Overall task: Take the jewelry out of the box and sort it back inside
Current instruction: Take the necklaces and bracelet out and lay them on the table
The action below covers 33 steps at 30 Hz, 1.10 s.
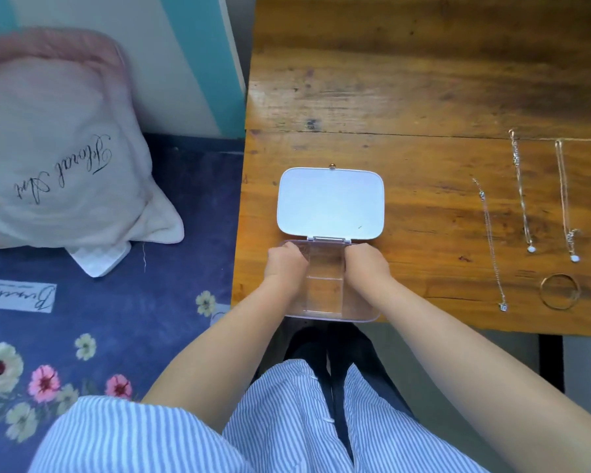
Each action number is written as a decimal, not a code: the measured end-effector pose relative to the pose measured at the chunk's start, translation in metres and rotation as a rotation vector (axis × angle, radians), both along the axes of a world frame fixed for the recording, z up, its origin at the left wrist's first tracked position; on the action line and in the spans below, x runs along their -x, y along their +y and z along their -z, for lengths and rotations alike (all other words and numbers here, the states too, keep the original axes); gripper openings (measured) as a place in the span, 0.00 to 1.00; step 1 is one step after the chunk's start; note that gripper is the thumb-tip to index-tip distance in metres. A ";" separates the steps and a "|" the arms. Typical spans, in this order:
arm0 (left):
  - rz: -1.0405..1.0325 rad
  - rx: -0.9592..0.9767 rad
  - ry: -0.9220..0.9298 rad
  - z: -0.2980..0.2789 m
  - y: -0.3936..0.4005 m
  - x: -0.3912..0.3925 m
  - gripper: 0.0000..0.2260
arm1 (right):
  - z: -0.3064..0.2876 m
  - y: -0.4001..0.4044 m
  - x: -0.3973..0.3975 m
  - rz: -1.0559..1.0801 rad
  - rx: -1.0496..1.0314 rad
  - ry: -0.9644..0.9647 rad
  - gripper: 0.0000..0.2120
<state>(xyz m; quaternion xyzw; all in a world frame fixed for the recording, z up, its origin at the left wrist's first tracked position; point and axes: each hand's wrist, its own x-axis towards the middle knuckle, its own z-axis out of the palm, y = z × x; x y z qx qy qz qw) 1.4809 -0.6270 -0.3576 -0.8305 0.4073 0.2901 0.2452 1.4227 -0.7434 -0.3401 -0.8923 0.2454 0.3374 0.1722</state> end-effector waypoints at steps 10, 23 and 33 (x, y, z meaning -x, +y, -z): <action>0.096 -0.065 0.017 0.004 0.010 0.009 0.15 | 0.007 0.015 0.008 0.028 0.034 0.048 0.15; 0.013 0.099 0.102 -0.026 0.024 -0.018 0.15 | 0.004 0.015 -0.008 0.240 0.038 0.039 0.14; 0.028 0.140 0.069 -0.041 0.017 -0.012 0.13 | -0.031 0.006 0.029 0.119 -0.073 -0.156 0.11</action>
